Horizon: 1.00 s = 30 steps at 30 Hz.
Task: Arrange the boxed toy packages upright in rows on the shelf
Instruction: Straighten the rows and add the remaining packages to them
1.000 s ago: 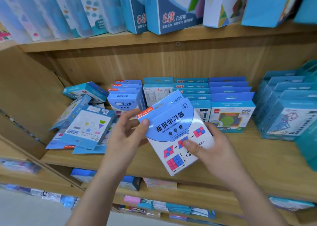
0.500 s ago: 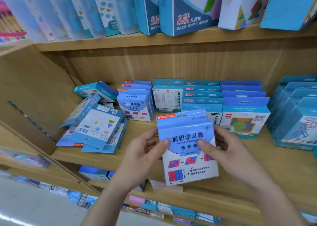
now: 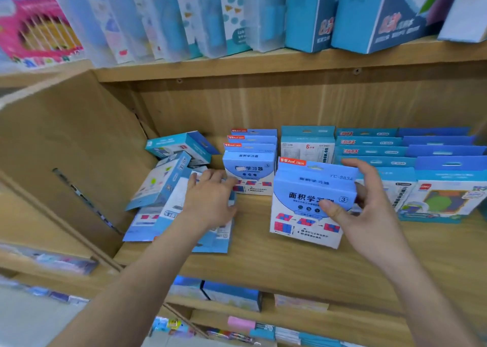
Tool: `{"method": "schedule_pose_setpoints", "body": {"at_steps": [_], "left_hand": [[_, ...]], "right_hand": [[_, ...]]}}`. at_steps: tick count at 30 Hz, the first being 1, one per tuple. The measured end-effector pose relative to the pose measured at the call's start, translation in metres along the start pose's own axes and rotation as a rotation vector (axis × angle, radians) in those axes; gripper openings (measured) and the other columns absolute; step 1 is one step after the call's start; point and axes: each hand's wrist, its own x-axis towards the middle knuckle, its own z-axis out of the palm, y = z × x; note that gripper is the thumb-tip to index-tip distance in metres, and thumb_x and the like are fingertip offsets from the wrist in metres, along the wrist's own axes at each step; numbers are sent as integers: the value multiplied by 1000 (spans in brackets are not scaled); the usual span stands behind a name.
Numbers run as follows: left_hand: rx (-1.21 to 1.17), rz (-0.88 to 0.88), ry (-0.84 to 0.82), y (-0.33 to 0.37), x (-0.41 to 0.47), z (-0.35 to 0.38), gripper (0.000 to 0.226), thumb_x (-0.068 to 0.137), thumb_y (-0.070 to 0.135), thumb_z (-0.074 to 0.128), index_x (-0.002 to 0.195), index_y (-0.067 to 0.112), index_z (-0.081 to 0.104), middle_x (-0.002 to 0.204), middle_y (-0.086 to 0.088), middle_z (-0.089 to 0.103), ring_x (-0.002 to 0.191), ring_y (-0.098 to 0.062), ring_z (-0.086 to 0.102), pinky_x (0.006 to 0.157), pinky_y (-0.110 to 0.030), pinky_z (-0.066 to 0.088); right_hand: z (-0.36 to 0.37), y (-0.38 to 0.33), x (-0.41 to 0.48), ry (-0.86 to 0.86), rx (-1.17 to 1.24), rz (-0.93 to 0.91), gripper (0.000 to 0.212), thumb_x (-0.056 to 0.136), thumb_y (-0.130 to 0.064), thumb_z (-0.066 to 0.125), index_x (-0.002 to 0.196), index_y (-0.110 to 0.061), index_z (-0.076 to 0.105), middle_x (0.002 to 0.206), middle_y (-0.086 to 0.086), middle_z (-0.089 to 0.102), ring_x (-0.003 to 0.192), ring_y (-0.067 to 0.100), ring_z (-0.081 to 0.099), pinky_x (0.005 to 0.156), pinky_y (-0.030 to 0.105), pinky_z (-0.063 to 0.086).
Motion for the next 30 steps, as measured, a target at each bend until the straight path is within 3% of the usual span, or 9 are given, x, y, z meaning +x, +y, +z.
{"method": "schedule_pose_setpoints", "body": {"at_steps": [3, 7, 11, 17, 22, 26, 28, 30], "left_hand": [[28, 64, -32, -11, 10, 16, 68, 80, 54, 53, 141, 39, 27, 146, 2, 33, 140, -21, 20, 112, -57, 5], [33, 167, -16, -22, 9, 22, 68, 78, 51, 55, 139, 33, 30, 133, 2, 45, 131, -21, 31, 113, -53, 8], [41, 183, -13, -25, 9, 21, 62, 77, 56, 53, 129, 23, 42, 126, 1, 49, 126, -20, 35, 113, -49, 9], [36, 160, -83, -18, 24, 17, 60, 75, 57, 56, 123, 22, 50, 121, 1, 59, 121, -21, 43, 112, -50, 12], [-12, 240, -66, -26, 13, 20, 56, 75, 52, 58, 121, 21, 51, 115, 3, 59, 118, -19, 45, 113, -47, 7], [-18, 277, -28, -31, 6, 22, 48, 79, 53, 51, 115, 22, 54, 112, 5, 60, 116, -16, 46, 113, -44, 8], [-69, 269, 13, -30, 3, 24, 44, 82, 56, 47, 108, 22, 56, 107, 6, 61, 112, -15, 48, 112, -41, 11], [-278, 209, 142, -30, 5, 24, 36, 81, 54, 53, 100, 22, 53, 101, 7, 59, 105, -15, 51, 104, -31, 26]], "right_hand": [[26, -2, 11, 46, -26, -10, 66, 79, -15, 75, 117, -53, 37, 104, -13, 68, 88, -4, 63, 74, 31, 52], [58, 0, 29, 69, -34, -17, 63, 79, -15, 75, 118, -48, 38, 108, -13, 66, 98, -1, 62, 76, 26, 52], [81, 2, 47, 59, -36, -14, 54, 79, -15, 75, 116, -38, 44, 108, -20, 64, 106, -1, 58, 88, 33, 52], [96, 15, 64, 34, -102, -7, 43, 78, -21, 76, 111, -30, 50, 100, -29, 61, 105, 4, 59, 90, 37, 49], [105, 31, 73, -35, -96, 19, 40, 78, -18, 76, 112, -24, 55, 107, -18, 65, 108, 7, 59, 94, 35, 48], [112, 33, 79, -5, -141, 17, 43, 76, -17, 78, 110, -25, 52, 110, -3, 64, 100, 13, 60, 85, 26, 47], [114, 30, 79, -6, -161, 23, 50, 76, -15, 78, 116, -24, 48, 110, -3, 61, 97, 11, 59, 84, 25, 48], [116, 29, 77, -50, -210, 10, 61, 79, -13, 75, 129, -22, 42, 109, -9, 58, 99, 7, 58, 85, 26, 47]]}}
